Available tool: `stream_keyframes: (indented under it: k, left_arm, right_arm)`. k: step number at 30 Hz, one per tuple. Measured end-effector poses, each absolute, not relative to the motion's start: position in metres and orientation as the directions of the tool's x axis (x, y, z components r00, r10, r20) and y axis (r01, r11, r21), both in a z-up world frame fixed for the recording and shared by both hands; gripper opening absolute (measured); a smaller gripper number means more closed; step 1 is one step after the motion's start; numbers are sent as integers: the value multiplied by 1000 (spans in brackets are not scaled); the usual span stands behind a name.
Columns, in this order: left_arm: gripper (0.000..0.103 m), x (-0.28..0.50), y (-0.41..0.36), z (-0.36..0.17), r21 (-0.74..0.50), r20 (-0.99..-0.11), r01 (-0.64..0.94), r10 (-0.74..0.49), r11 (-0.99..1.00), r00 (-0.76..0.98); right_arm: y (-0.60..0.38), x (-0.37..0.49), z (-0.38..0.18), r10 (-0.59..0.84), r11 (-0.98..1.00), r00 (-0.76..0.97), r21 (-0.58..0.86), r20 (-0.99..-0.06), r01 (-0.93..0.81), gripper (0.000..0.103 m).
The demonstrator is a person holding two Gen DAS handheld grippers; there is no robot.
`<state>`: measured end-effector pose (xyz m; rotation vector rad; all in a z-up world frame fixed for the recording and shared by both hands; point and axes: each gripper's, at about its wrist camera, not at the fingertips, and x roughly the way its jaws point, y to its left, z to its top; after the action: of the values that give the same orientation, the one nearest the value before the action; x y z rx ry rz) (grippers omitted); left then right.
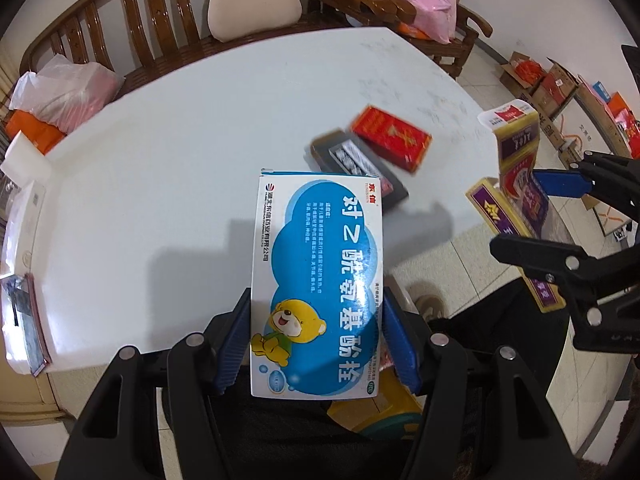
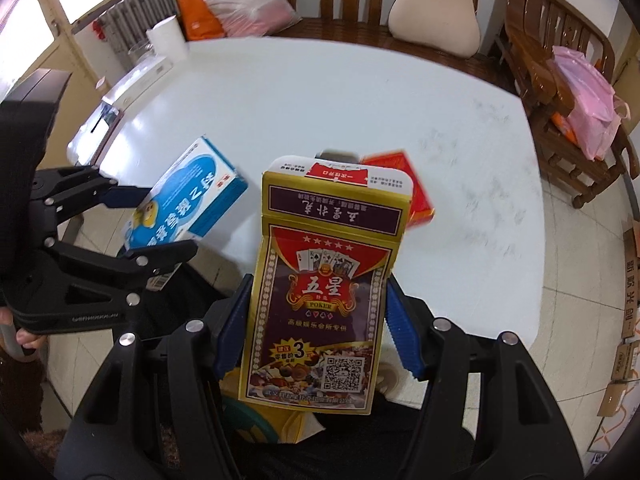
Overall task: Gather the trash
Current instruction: 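Lift both boxes and carry them down toward the trash bag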
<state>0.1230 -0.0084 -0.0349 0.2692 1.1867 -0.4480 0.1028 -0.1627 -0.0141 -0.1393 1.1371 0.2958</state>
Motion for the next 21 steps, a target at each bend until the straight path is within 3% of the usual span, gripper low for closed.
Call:
stream_keyframes:
  k: [21]
  left_arm:
    - [60,48,-19,-111,-59,-935,545,-237,836,263]
  right_arm:
    - [-145,28,-103,127,945,324,15,-937,-326,61]
